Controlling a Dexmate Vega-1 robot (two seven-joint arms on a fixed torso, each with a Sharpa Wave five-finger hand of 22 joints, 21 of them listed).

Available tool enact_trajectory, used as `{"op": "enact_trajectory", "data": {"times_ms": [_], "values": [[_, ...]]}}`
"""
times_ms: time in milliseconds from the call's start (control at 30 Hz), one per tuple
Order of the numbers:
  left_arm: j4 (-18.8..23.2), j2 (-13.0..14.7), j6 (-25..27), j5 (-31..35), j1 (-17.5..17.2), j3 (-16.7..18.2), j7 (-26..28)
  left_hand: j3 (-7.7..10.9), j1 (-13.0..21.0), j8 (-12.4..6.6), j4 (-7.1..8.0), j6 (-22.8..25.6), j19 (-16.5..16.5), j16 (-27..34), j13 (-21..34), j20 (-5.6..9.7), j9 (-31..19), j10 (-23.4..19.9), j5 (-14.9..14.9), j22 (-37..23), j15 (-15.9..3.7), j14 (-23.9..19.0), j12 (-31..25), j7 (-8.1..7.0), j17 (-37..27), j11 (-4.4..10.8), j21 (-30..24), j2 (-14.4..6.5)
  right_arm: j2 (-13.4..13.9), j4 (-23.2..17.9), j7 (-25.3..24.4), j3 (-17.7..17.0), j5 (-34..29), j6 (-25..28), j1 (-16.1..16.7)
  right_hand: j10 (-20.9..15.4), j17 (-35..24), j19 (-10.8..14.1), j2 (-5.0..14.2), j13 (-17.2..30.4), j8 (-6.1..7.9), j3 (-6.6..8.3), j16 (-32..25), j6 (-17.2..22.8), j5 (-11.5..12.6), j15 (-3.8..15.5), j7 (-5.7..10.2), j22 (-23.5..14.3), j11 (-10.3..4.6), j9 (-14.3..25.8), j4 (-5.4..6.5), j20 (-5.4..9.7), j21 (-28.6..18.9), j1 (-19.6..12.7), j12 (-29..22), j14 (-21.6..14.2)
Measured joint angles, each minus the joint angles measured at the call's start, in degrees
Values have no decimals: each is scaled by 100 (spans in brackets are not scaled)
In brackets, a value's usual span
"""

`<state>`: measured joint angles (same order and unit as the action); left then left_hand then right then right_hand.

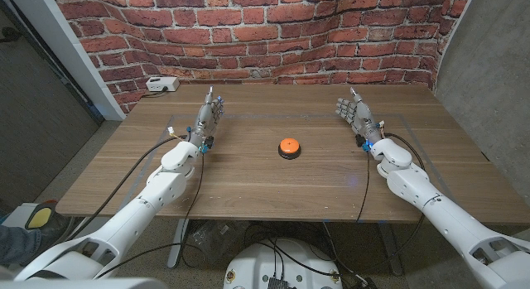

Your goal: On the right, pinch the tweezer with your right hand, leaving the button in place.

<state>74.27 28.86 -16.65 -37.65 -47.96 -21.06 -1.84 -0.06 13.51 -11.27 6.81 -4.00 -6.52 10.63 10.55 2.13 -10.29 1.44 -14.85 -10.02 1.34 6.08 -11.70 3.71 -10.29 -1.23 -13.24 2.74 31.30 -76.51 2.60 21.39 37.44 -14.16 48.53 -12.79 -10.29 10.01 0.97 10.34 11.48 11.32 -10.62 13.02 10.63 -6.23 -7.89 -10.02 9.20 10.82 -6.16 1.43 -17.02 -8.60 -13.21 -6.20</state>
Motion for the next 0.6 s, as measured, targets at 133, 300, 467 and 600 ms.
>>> {"op": "enact_trajectory", "data": {"times_ms": [133, 300, 467, 600], "values": [[4, 0, -2, -13, 0, 12, 2, 0, 38, 0, 0, 0, 0, 0, 0, 0, 0, 0, 0, 0, 0, 0, 0, 0, 0, 0, 0, -37, 72, -78, 27, 2, 1, 106, 28, 0, 0, 0, 0, 0, 0, 0, 0, 0, 0, 0, 0, 0, 0, 0, 0, 0, 0, 0, 0, 0], [37, 2, -4, -19, -8, 22, 15, 0, 38, 0, 0, 0, 2, 0, 0, 1, 0, 0, 0, 0, 0, 0, -31, 0, 0, 0, 0, -36, 143, -169, 29, -4, 8, 156, 77, 0, 0, 0, 0, 0, 0, 0, -22, 0, 0, 0, 0, 0, 0, 0, 0, 0, 0, 0, 0, 0], [157, 57, -4, -20, -58, 34, 26, 0, 89, 0, -1, 45, 2, 0, -1, 1, 1, -37, 0, 1, 0, 0, -45, 1, 0, -22, 0, 16, 158, -199, -1, -12, 10, 155, 98, -37, 1, -1, 0, 0, 0, 8, -22, 21, 0, 18, 22, 0, -22, -1, -8, 0, 0, 0, 0, -19], [254, 109, 3, -8, -92, 44, 46, 0, 104, 0, -1, 54, 2, 0, -1, 1, 1, -52, 0, 1, -1, -46, -45, 9, 0, -10, 0, -1, 193, -298, -46, -65, 7, 102, 188, -40, 1, 21, 22, 0, 0, 24, -22, 41, 0, 19, 41, 1, -25, -1, -24, -21, 0, -22, 0, -19]]}}
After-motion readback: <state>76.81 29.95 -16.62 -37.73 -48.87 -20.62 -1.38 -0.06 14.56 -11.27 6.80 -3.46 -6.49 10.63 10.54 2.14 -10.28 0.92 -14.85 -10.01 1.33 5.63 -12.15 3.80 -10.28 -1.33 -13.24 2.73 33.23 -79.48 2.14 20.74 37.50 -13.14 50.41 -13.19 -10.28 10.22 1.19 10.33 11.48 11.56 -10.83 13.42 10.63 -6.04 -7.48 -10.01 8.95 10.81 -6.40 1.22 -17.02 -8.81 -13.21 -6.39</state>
